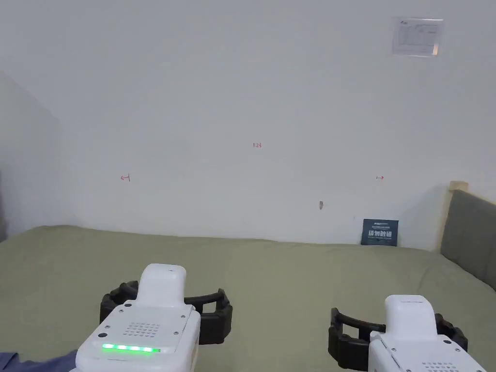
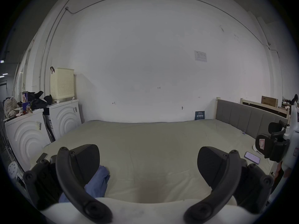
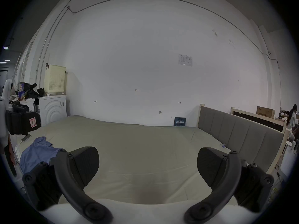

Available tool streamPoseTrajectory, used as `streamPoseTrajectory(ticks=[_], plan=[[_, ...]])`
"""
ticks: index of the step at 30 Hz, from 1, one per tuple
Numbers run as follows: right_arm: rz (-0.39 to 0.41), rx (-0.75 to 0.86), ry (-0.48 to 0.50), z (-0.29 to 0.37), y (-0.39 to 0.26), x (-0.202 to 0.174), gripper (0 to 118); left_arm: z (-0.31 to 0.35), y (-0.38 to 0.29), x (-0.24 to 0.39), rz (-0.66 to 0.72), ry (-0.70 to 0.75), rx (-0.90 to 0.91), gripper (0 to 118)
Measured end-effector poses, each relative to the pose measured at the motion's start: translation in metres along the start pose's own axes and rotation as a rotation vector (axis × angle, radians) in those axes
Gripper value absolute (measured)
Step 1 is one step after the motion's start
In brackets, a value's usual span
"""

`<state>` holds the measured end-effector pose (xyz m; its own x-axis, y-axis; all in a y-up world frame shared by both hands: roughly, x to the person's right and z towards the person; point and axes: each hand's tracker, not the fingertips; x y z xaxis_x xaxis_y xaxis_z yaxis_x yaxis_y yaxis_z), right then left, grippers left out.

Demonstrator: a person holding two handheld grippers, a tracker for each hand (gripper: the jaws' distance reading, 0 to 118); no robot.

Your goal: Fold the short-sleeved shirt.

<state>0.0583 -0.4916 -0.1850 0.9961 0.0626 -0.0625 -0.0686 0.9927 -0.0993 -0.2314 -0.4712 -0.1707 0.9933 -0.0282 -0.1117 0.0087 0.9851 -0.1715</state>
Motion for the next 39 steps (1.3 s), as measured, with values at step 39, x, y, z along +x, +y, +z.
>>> streamPoseTrajectory(ticks=[39], plan=[[-0.224, 0.046, 0.037, 0.000, 0.021, 0.021, 118, -0.003, -0.001, -0.006, 0.023, -0.005, 0.029, 118]])
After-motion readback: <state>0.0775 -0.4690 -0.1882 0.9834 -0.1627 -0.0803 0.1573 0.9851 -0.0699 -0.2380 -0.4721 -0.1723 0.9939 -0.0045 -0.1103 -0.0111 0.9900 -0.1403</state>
